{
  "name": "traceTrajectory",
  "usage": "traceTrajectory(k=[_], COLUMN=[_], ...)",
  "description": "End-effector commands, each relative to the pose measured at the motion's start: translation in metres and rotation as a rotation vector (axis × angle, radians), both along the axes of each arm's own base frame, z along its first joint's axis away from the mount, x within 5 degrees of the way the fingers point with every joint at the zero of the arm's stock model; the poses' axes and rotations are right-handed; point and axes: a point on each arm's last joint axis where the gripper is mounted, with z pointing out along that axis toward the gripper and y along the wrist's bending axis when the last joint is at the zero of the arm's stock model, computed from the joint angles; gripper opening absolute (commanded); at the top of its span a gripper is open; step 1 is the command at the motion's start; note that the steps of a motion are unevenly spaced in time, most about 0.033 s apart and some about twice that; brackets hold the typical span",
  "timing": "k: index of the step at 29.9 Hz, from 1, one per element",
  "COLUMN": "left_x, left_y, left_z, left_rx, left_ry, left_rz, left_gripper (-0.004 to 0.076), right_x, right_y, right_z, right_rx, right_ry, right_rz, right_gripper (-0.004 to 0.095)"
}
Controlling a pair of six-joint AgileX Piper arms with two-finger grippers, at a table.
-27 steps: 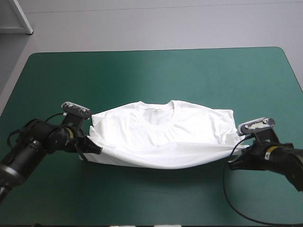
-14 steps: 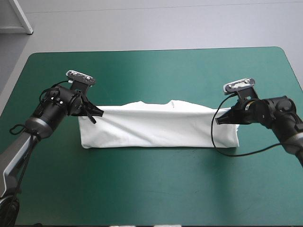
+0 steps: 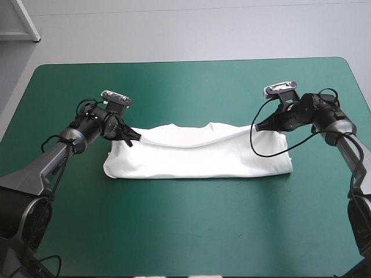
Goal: Fold the cloth
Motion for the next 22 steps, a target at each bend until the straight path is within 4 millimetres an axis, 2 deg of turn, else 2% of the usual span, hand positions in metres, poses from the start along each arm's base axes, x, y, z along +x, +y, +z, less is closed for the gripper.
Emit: traceTrajectory(k=[1, 6, 8, 10, 13, 14, 17, 19, 22], left_x=[0.005, 0.007, 0.008, 0.009, 0.010, 0.010, 0.012, 0.013, 0.013], left_y=[-0.001, -0.001, -0.001, -0.002, -0.002, -0.002, 0.000, 0.003, 0.007], left_z=[0.024, 0.026, 0.026, 0.027, 0.028, 0.030, 0.037, 0.048, 0.074], left_rx=[-0.025, -0.020, -0.019, -0.021, -0.027, -0.028, 0.006, 0.054, 0.091], left_ry=[-0.114, -0.148, -0.155, -0.166, -0.183, -0.187, -0.198, -0.215, -0.243], left_rz=[-0.014, -0.028, -0.032, -0.035, -0.040, -0.039, -0.047, -0.052, -0.032], left_gripper=[0.0019, 0.0019, 0.0019, 0.0019, 0.0039, 0.0070, 0.0202, 0.0309, 0.0446], right_x=[0.009, 0.013, 0.013, 0.013, 0.012, 0.012, 0.014, 0.014, 0.009], right_y=[-0.009, -0.020, -0.024, -0.025, -0.025, -0.025, -0.027, -0.030, -0.033], right_z=[0.022, 0.017, 0.016, 0.015, 0.015, 0.016, 0.023, 0.035, 0.066], right_rx=[0.011, 0.004, 0.012, 0.004, 0.009, 0.010, -0.018, -0.047, -0.072], right_ry=[-0.109, -0.095, -0.085, -0.079, -0.073, -0.075, -0.098, -0.110, -0.152], right_rz=[-0.027, -0.055, -0.062, -0.057, -0.058, -0.060, -0.066, -0.089, -0.105], right_gripper=[-0.0018, -0.0016, 0.0020, 0.0130, 0.0396, 0.0499, 0.0680, 0.0695, 0.0674])
